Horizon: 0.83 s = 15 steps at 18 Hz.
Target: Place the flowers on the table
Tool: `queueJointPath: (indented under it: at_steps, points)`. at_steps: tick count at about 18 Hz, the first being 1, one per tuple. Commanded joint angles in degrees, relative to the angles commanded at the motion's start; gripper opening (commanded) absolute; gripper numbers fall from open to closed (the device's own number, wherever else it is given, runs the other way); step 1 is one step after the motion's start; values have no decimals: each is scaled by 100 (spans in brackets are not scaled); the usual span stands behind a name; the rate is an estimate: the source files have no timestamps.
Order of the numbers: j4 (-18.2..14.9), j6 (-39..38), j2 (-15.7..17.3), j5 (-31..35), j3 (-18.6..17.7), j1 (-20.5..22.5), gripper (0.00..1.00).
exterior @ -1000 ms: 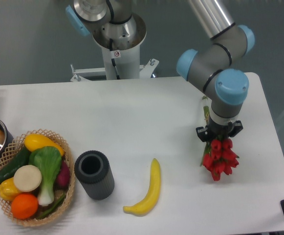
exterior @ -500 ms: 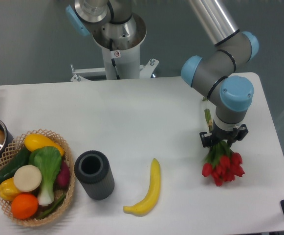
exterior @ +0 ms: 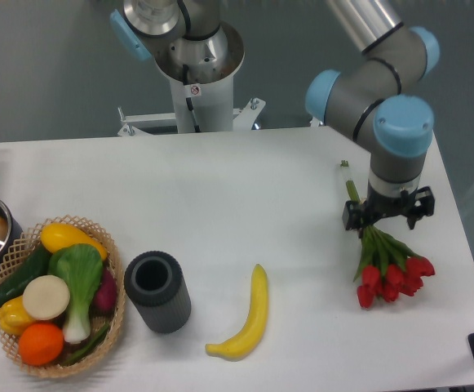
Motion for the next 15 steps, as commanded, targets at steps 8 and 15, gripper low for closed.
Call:
queueJointPath:
  at_steps: [8, 15]
  points:
    - [-264, 1848, 106, -96, 0, 747, 100]
    - [-308, 3185, 80, -395, 18, 844, 100]
